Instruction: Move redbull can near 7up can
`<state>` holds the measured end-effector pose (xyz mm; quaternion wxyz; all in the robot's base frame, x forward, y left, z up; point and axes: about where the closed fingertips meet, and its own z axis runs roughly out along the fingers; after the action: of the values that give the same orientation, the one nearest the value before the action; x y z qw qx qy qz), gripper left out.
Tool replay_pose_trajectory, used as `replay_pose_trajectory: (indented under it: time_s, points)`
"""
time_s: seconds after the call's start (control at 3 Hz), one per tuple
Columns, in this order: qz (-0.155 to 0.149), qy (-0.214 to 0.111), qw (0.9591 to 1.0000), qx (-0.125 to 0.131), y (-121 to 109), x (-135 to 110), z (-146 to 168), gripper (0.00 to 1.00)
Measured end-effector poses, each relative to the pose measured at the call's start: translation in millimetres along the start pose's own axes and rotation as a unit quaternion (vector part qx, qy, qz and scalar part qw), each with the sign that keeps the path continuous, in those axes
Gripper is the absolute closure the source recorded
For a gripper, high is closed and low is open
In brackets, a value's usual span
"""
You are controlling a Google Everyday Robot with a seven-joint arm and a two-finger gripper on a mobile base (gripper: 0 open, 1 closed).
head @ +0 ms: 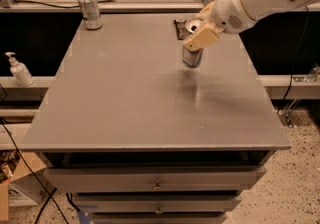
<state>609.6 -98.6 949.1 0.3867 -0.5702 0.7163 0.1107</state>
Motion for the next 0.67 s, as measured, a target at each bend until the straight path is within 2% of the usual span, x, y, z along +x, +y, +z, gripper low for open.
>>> replay_pose_trajectory:
  time_s: [0.33,0.67]
  points:
    - [-0.010,-0.041,0.9991,0.007,-34.4,-34.8,26.7,1.00]
    - [-0.005,-0.080,0.9968,0.006,-61.2,-62.5,53.3,1.00]
